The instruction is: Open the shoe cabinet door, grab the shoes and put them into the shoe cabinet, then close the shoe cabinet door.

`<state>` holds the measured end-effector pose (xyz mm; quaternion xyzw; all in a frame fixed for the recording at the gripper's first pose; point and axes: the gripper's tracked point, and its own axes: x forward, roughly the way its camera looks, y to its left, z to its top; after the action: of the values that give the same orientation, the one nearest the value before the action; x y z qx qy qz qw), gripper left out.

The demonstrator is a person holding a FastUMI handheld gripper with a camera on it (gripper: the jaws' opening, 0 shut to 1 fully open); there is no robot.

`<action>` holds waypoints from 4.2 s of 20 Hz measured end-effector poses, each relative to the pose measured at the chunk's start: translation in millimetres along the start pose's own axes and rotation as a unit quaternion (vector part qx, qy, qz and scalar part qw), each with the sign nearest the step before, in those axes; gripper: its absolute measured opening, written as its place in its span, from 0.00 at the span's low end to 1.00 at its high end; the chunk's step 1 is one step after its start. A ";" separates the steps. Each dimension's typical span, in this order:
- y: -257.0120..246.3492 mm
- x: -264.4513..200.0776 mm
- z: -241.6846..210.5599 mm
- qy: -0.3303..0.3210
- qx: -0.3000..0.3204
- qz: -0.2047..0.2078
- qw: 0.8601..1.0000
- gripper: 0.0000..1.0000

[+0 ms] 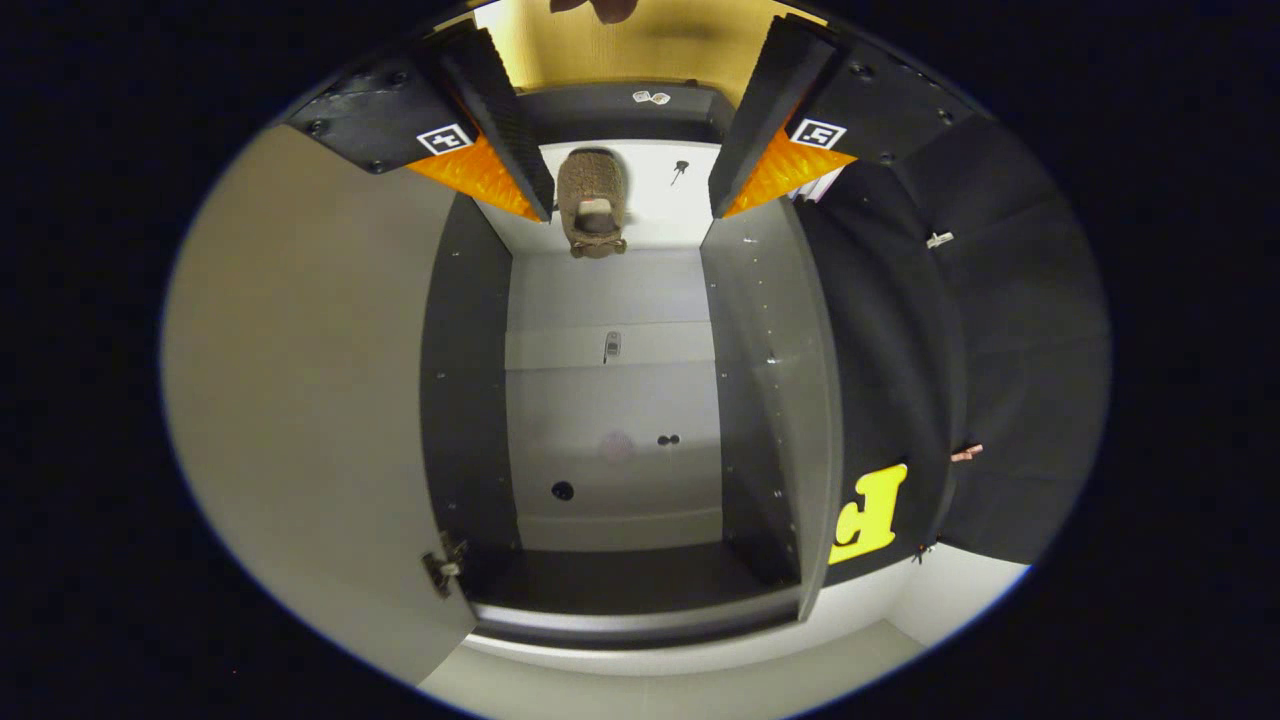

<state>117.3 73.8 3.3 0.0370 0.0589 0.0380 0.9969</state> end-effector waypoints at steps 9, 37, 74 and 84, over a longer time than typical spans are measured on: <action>-30.3 -123.0 -2.9 -0.022 0.002 0.010 1.000 0.99; -283.8 -233.6 -12.2 -0.031 -0.015 -0.090 0.995 0.99; -260.1 -211.4 -25.3 -0.009 0.023 0.035 0.999 0.98; -273.0 -220.0 -25.4 -0.014 0.017 0.028 0.999 0.98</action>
<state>-84.1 -213.5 -18.0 0.0558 0.0440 0.0640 0.9954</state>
